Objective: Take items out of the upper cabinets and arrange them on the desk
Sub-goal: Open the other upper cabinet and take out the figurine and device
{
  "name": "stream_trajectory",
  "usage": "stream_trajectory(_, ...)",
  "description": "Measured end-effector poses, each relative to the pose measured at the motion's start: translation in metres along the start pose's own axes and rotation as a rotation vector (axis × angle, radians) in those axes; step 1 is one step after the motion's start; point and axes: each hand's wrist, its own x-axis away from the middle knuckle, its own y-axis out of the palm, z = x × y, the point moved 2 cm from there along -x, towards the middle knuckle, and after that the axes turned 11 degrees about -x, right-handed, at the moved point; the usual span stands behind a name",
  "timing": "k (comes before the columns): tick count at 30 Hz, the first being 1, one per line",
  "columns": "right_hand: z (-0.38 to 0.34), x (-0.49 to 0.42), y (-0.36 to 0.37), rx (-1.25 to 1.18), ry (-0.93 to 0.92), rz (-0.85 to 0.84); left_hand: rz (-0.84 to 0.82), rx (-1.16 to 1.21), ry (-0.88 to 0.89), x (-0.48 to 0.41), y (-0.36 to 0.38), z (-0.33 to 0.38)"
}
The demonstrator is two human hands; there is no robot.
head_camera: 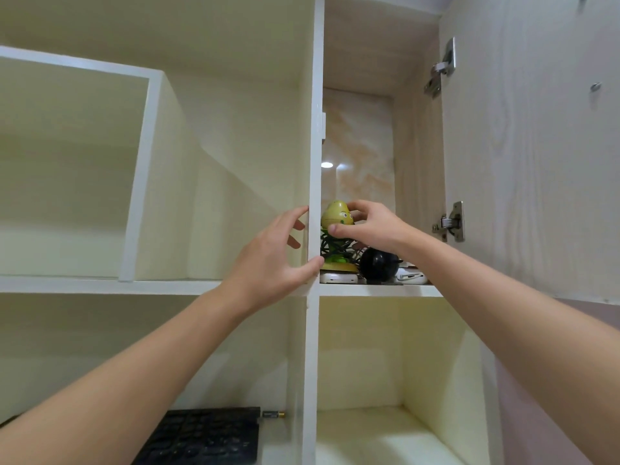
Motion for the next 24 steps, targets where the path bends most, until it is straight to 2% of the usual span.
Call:
stream_trajectory(8,-0.002,0.009,0.002,-0.141,-0.147,0.054,0.014,-0.009,0.002,0.0,0.001,-0.001)
stream_trajectory(17,-0.021,0.017,-0.009,-0.197,-0.32,0.262,0.006,-0.002,0.007,-0.002,0.002,-0.004)
stream_trajectory(24,-0.04,0.041,-0.019,-0.16,-0.345,0.292,-0.023,-0.013,0.012,0.0,0.0,-0.001)
